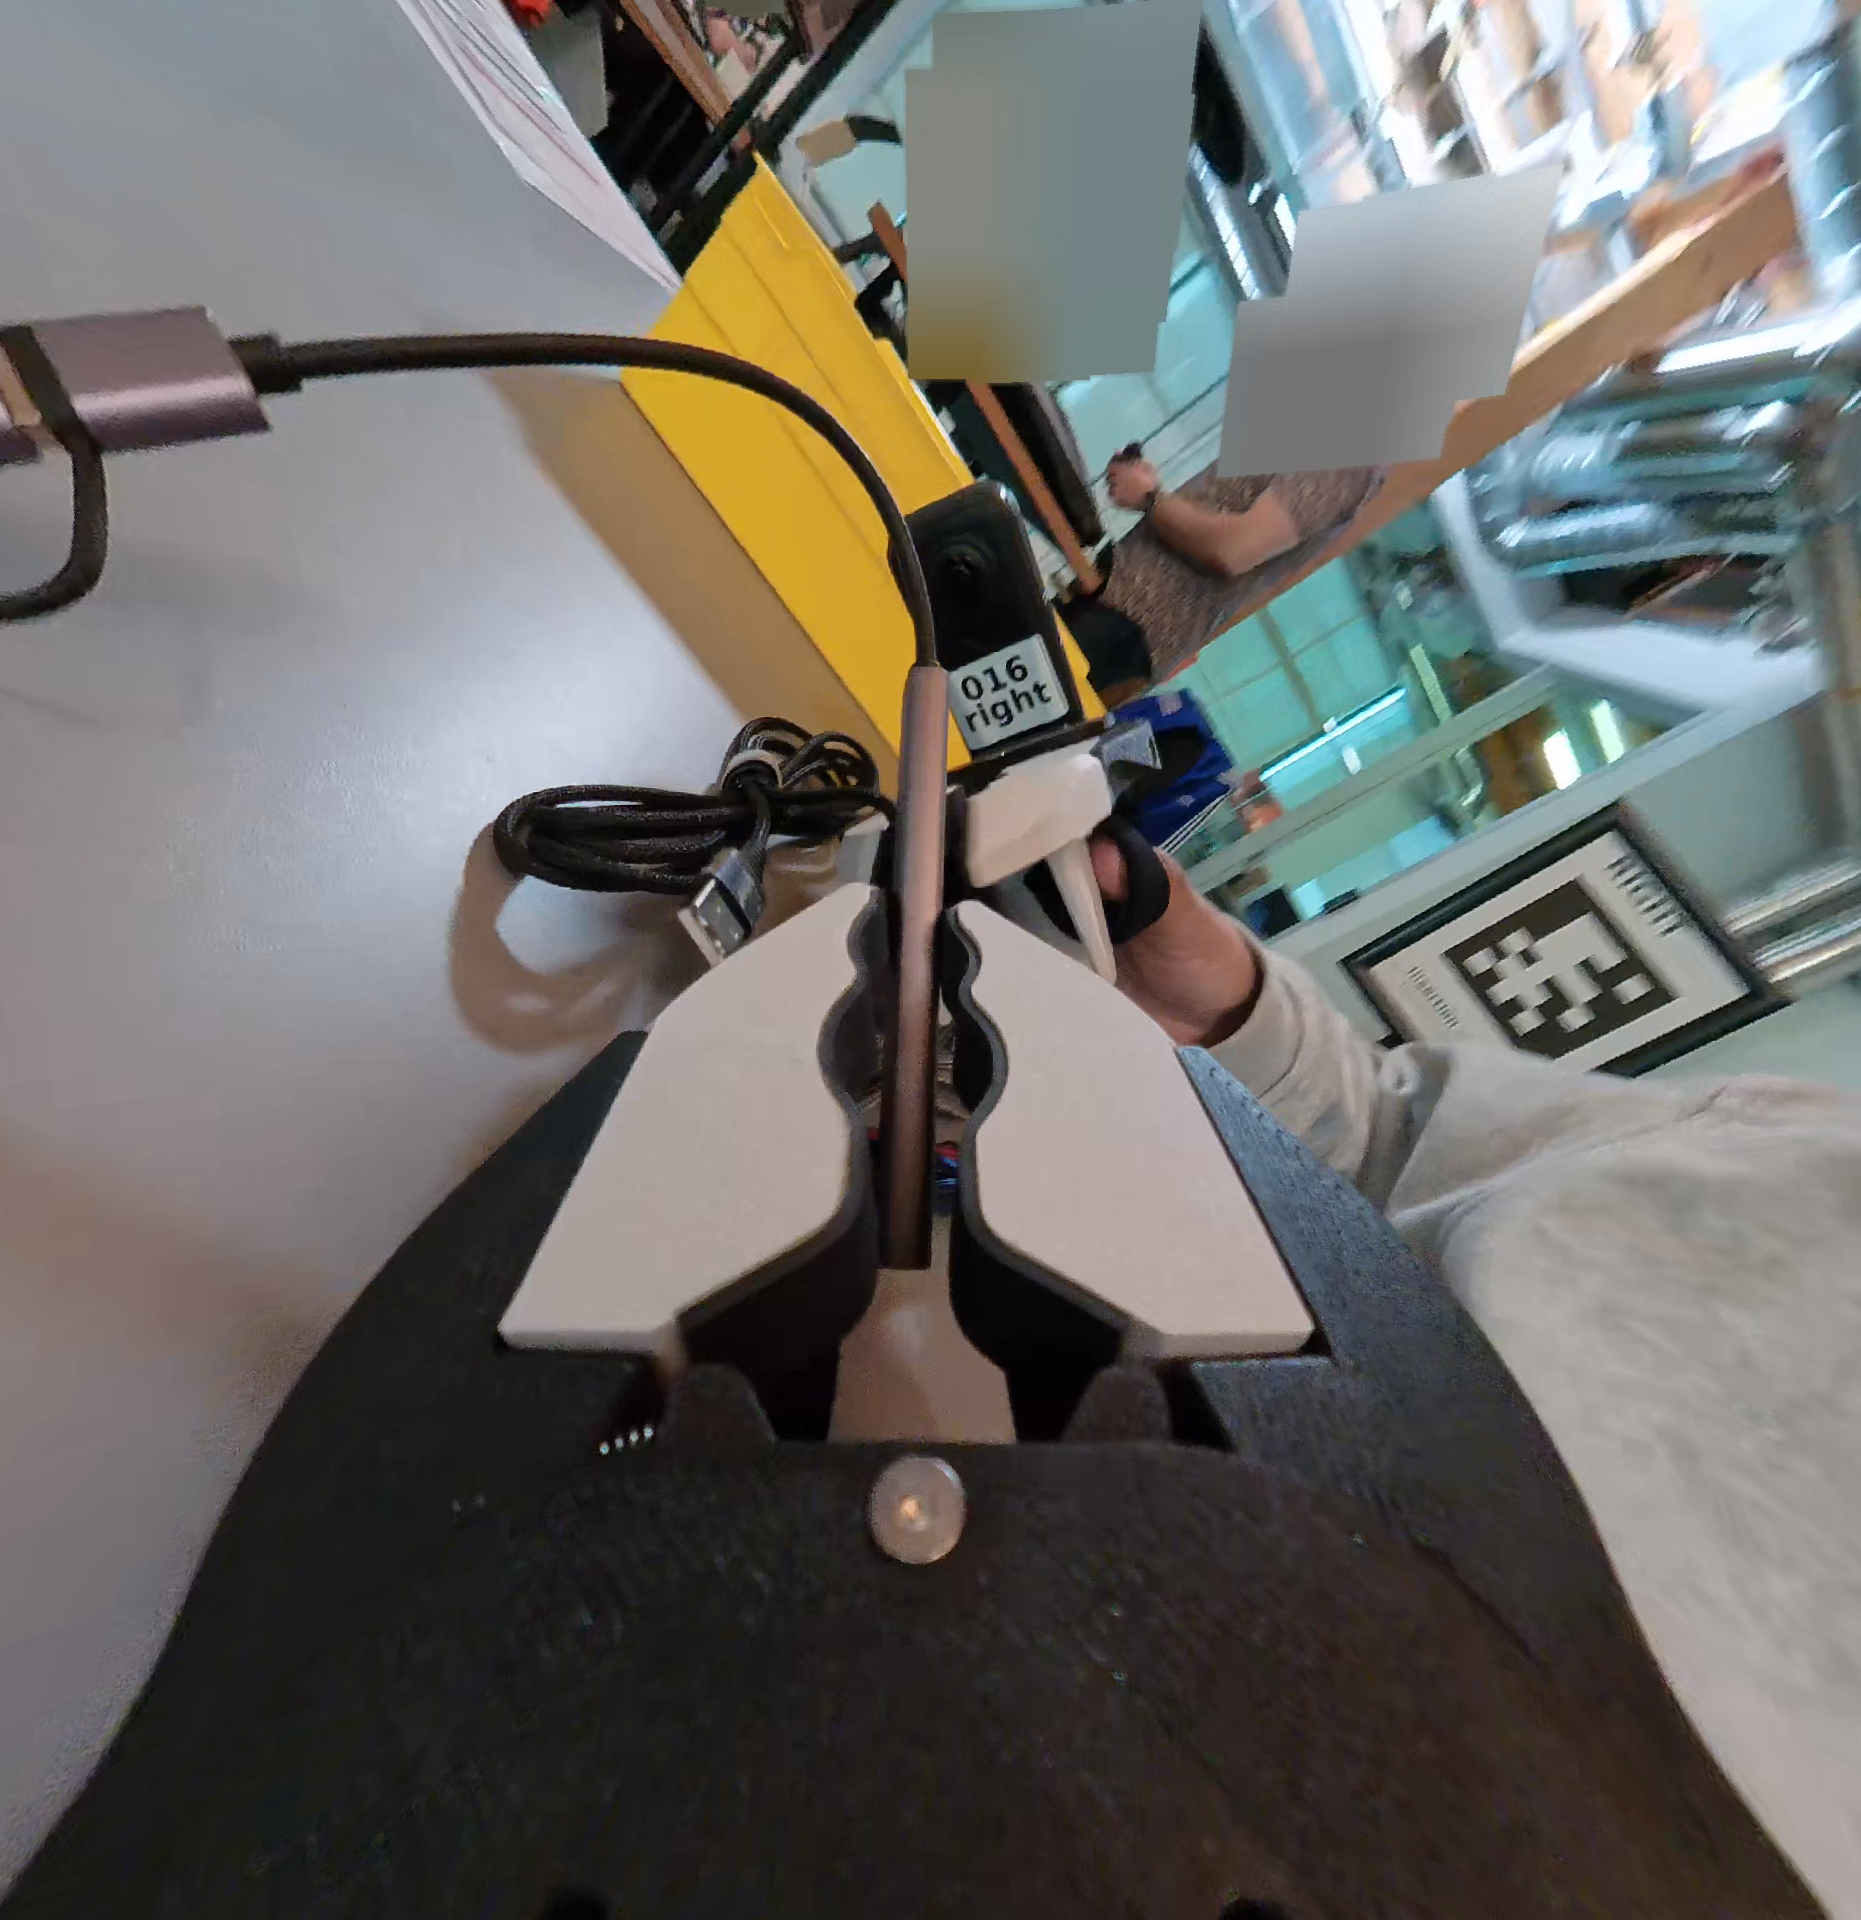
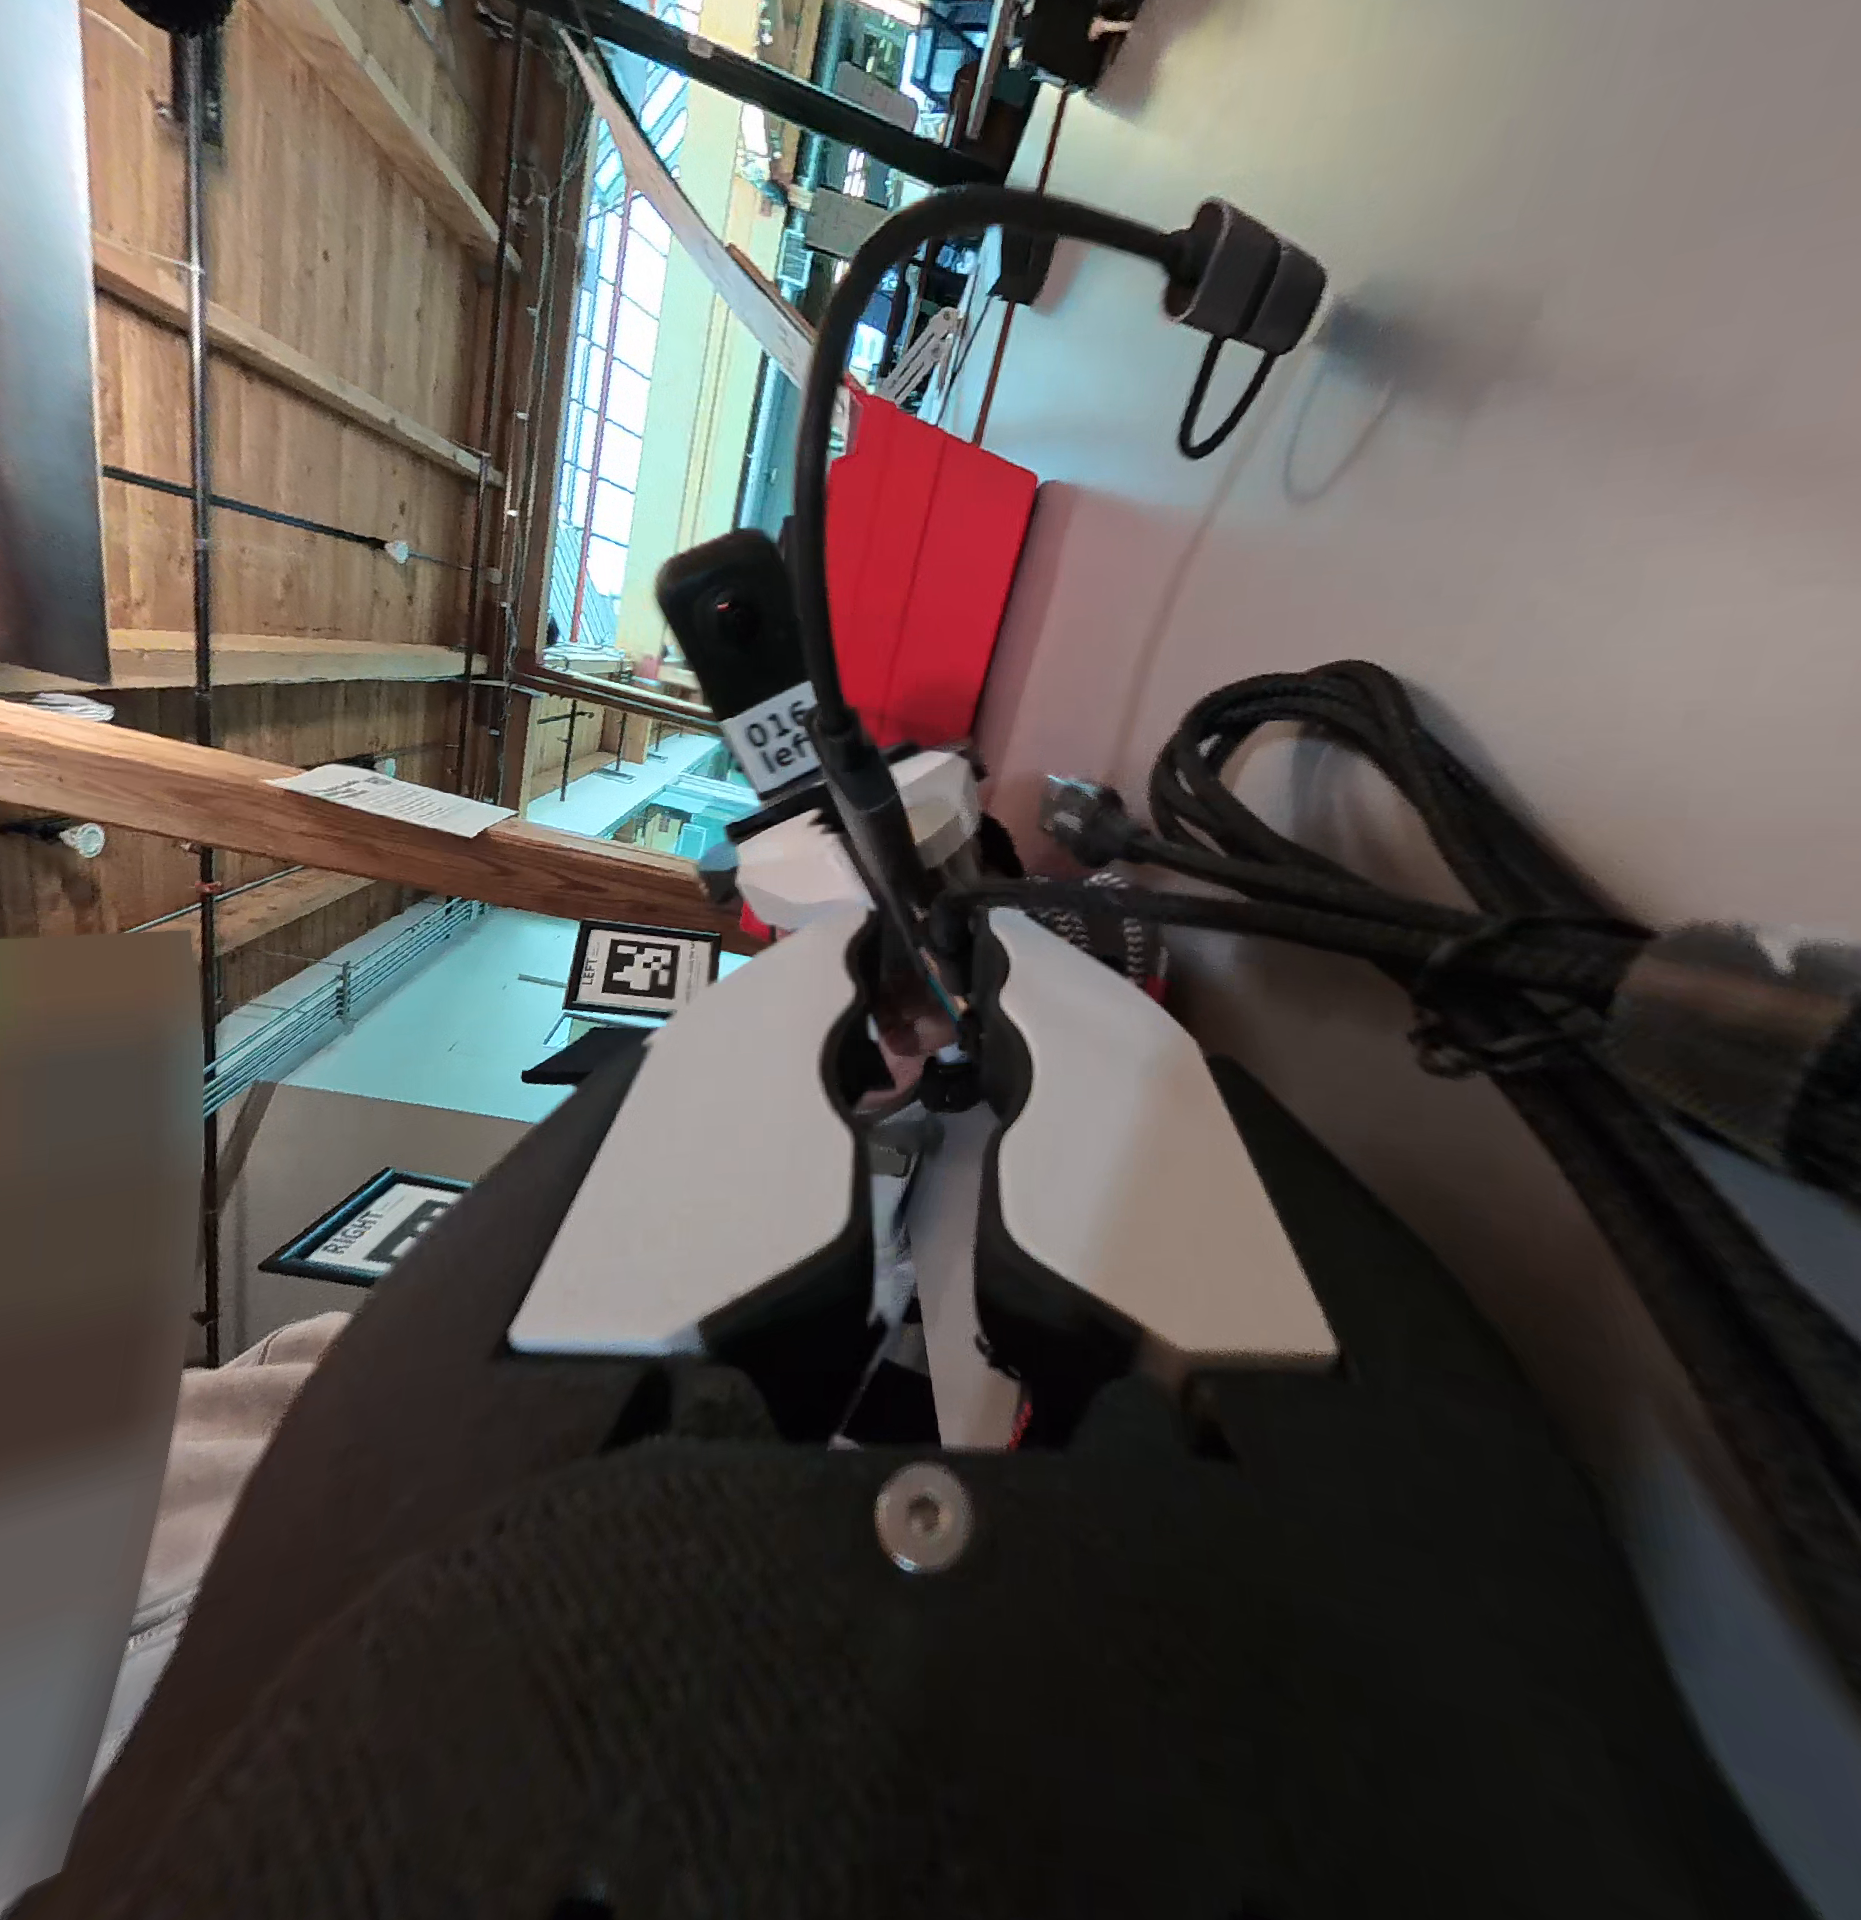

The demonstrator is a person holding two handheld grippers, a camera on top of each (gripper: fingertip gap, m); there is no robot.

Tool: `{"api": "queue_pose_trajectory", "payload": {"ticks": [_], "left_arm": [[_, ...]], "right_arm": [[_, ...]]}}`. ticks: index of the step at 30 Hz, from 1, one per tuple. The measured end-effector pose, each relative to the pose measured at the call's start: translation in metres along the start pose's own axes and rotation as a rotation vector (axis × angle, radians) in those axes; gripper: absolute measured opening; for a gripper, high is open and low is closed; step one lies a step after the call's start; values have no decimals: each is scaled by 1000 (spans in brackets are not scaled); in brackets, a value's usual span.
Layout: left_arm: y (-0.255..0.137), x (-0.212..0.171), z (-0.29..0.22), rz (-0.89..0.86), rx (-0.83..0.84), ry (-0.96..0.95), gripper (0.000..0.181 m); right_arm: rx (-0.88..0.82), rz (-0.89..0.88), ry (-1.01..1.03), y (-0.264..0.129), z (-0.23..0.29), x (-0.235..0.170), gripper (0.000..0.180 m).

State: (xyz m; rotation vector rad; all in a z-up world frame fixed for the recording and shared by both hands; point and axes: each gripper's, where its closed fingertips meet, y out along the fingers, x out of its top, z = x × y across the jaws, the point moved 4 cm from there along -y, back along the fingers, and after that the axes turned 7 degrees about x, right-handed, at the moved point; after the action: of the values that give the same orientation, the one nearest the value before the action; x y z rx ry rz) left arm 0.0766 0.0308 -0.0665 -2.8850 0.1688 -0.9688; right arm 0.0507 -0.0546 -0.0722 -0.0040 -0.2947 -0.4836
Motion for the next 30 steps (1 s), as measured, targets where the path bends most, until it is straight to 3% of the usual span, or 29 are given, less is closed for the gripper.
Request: {"api": "queue_pose_trajectory", "payload": {"ticks": [4, 11, 14, 17, 30], "left_arm": [[-1, 2, 4, -42, -51, -126, 10], [-1, 2, 4, -44, -39, -112, 10], [-1, 2, 4, -43, -41, -113, 10], [0, 2, 3, -43, -41, -114, 10], [1, 1, 4, -19, -6, -76, 11]], "right_arm": [[-53, 63, -93, 2, 1, -1, 27], [-149, 178, -193, 7, -1, -11, 30], [-170, 202, -222, 8, -4, -14, 23], [-173, 185, -256, 5, -3, -10, 0], [-238, 209, -404, 11, -3, -15, 0]]}}
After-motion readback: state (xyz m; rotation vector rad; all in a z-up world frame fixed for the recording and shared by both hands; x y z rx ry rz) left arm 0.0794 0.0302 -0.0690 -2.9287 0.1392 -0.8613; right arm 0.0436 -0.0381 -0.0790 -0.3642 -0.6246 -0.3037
